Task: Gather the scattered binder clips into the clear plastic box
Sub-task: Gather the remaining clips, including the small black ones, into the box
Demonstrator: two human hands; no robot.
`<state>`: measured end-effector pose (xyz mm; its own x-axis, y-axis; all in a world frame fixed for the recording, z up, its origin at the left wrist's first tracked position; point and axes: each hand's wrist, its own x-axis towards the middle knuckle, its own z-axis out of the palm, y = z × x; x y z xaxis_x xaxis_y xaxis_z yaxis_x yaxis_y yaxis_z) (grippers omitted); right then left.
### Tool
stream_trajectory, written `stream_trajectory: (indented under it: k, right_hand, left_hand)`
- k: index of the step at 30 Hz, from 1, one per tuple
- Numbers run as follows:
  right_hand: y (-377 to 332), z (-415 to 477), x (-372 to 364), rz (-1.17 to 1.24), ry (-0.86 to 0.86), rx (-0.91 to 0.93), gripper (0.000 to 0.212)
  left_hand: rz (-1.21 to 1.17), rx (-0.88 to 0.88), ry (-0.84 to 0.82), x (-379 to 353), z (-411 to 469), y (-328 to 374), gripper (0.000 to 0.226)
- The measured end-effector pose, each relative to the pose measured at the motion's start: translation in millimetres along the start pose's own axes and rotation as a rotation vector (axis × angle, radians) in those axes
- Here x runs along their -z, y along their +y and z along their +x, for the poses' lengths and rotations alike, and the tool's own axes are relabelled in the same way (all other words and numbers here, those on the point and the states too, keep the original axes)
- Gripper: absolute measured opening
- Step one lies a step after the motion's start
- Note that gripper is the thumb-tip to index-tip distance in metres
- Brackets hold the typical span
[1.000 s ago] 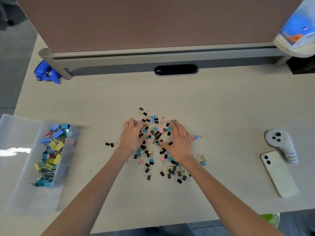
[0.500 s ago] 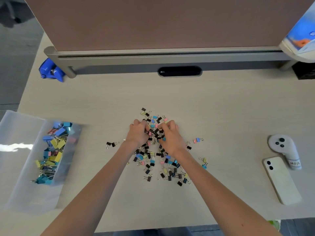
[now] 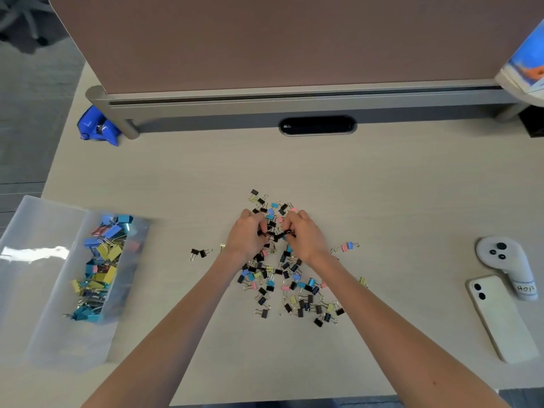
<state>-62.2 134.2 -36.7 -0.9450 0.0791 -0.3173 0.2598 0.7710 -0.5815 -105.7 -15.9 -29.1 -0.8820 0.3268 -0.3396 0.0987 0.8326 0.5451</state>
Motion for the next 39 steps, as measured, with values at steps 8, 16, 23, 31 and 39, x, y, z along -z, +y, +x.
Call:
stream_trajectory:
  k: [8,16,23,31,39]
  right_hand:
    - [4.0,0.1,2.4,0.159,0.032,-0.031,0.018]
    - [5.8,-2.3,1.9,0.422,0.049,-0.143,0.02]
    - [7.5,-7.8,10.8,0.804,-0.039,-0.31,0.017]
    - [7.8,-21.8,22.4,1.247,-0.241,-0.335,0.023]
    - [-2.0,-35.4,25.9,1.583,-0.441,-0.385,0.027]
  left_hand:
    - [-0.193,0.035,0.013,8.0,-1.3,-5.1,0.03]
    - [-0.466,0.211,0.048,18.8,-7.9,-16.8,0.03]
    - [-1.082,0.471,-0.088,37.4,-16.6,-14.1,0.021]
    - [-1.638,0.515,-0.378,49.5,-38.4,-24.6,0.008]
    - [0.119,0.154,0.038,22.4,-55.4,-36.4,0.05]
